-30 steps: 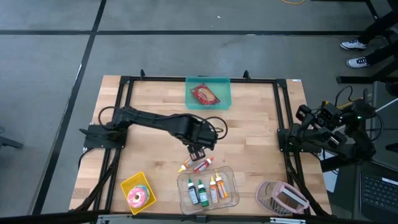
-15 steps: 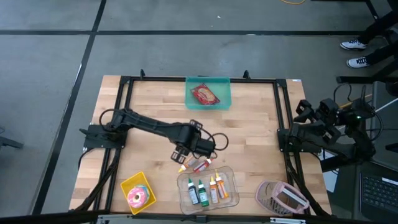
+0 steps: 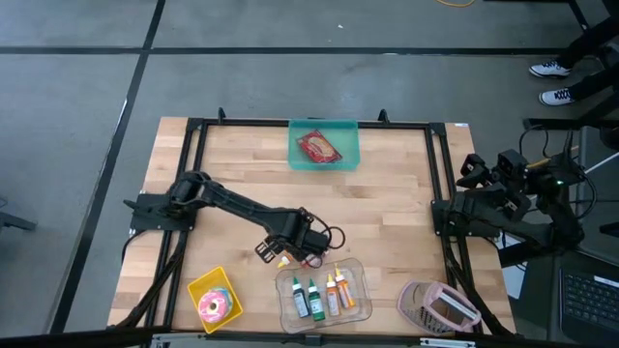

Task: Pick & Place Food Item
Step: Put the orange food coloring bottle into the transparent bin

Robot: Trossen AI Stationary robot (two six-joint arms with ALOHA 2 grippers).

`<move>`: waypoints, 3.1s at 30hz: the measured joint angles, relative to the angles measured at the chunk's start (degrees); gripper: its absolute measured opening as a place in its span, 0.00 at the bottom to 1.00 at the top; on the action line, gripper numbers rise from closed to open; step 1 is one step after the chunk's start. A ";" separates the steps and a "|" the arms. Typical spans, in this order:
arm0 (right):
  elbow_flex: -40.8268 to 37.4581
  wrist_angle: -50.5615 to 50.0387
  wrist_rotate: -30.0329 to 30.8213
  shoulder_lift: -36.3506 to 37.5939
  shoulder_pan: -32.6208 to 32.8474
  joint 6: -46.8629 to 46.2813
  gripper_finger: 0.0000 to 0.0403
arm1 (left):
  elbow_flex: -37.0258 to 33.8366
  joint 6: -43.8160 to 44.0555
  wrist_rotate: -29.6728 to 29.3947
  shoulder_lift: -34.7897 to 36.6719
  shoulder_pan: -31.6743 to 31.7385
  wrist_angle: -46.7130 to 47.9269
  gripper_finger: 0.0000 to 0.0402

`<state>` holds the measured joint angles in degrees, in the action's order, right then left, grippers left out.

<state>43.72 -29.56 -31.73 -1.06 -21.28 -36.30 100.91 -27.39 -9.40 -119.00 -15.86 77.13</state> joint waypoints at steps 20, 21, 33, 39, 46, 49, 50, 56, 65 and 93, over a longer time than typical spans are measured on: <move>0.00 -0.04 2.38 0.00 -0.01 0.94 0.41 | -0.35 66.83 21.18 0.01 13.51 -27.47 0.46; 0.00 -0.04 2.36 0.00 0.01 0.95 0.41 | -0.36 68.64 21.01 0.01 13.59 -31.48 0.46; -0.02 -0.07 2.15 0.00 -0.02 1.90 0.41 | -0.27 72.83 17.89 -3.41 12.80 -33.34 0.46; -0.04 -0.13 1.75 0.00 0.01 2.20 0.41 | -0.34 75.69 21.31 -5.29 11.34 -36.76 0.46; -0.04 -0.44 0.85 0.00 0.01 1.63 0.41 | -0.32 76.75 21.36 -5.35 10.49 -35.18 0.46; -0.04 -0.50 0.85 0.00 -0.01 1.73 0.41 | -0.22 76.75 21.33 -6.08 10.06 -35.24 0.46; -0.04 -0.50 0.85 0.00 0.00 1.80 0.41 | -0.25 76.75 21.31 -6.27 9.90 -34.87 0.46; -0.04 -0.52 0.85 0.00 -0.01 1.74 0.41 | -0.23 77.50 21.57 -8.51 9.05 -37.64 0.46; -0.02 -0.52 0.70 0.00 0.01 1.78 0.41 | -0.22 77.77 21.66 -11.07 8.73 -37.28 0.46; -0.02 -0.50 0.87 0.00 0.01 3.82 0.41 | 14.77 67.14 23.53 -13.03 14.17 -36.65 0.00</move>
<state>43.70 -30.06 -30.85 -1.06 -21.28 -32.49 115.68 39.75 14.14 -132.03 -1.69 40.48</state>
